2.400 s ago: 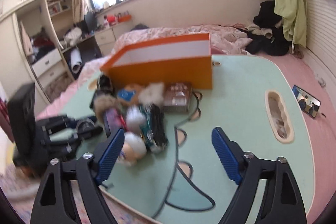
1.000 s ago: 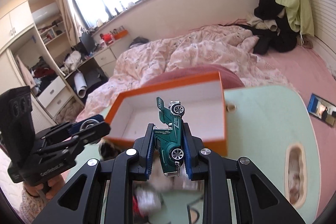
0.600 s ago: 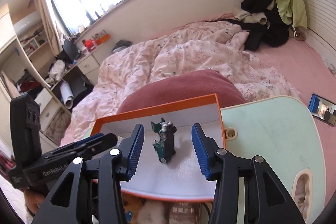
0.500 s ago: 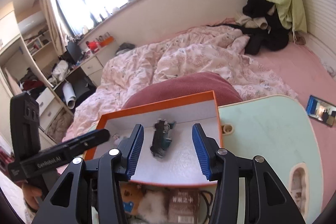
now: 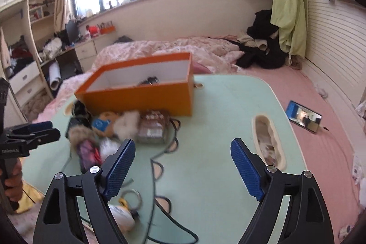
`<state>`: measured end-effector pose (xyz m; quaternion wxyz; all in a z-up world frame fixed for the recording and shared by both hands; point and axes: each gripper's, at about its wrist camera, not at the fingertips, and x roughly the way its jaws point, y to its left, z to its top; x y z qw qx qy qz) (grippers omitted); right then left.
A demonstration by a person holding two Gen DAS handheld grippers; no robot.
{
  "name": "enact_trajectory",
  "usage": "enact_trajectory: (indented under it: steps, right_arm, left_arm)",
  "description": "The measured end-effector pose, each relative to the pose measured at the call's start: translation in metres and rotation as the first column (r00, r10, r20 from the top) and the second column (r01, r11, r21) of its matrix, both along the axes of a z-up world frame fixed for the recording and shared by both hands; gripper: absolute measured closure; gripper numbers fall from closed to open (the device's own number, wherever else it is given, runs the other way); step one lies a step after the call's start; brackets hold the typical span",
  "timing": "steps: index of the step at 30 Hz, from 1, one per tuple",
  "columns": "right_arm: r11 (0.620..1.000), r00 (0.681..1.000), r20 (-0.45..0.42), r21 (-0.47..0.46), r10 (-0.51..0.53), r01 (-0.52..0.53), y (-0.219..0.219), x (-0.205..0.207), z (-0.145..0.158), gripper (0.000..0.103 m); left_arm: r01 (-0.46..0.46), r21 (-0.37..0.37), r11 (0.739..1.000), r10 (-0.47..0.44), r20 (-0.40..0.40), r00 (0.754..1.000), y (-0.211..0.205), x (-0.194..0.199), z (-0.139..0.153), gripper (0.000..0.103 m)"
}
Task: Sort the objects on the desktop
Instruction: 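Withdraw both grippers from the box back toward the desk items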
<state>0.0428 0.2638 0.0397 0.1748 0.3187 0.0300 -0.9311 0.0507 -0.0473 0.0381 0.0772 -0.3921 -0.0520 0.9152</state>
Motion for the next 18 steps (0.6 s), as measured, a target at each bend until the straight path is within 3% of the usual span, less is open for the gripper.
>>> enact_trajectory:
  steps: [4,8,9,10,13,18]
  right_arm:
    - [0.999,0.999,0.022,0.046,-0.028,0.027,0.007,0.010,-0.019,0.017]
    - [0.996,0.998,0.063,0.087,-0.031,0.026,0.002,0.008,-0.032,0.007]
    - [0.995,0.997,0.068,0.093,-0.034,0.028,0.001,0.008,-0.034,0.005]
    - [0.995,0.996,0.080,0.098,-0.037,0.029,0.000,0.007,-0.036,0.003]
    - [0.994,0.990,0.131,0.097,-0.056,0.043,0.002,0.002,-0.043,0.000]
    - [0.990,0.989,0.127,0.122,-0.079,0.063,0.002,0.003,-0.039,0.000]
  left_arm:
    - [-0.015,-0.025,1.000,0.017,0.058,0.998,0.004,0.002,-0.025,0.021]
    - [-0.014,-0.115,0.993,0.021,0.056,0.998,0.020,0.002,-0.036,0.017]
    - [-0.006,-0.149,0.989,0.013,0.051,0.999,0.025,0.002,-0.039,0.014]
    - [0.009,-0.163,0.987,-0.001,0.049,0.999,0.029,0.003,-0.041,0.002]
    - [0.026,-0.157,0.987,-0.019,0.049,0.999,0.029,0.004,-0.043,0.000]
    - [0.027,-0.159,0.987,-0.021,0.041,0.999,0.031,0.007,-0.041,0.000]
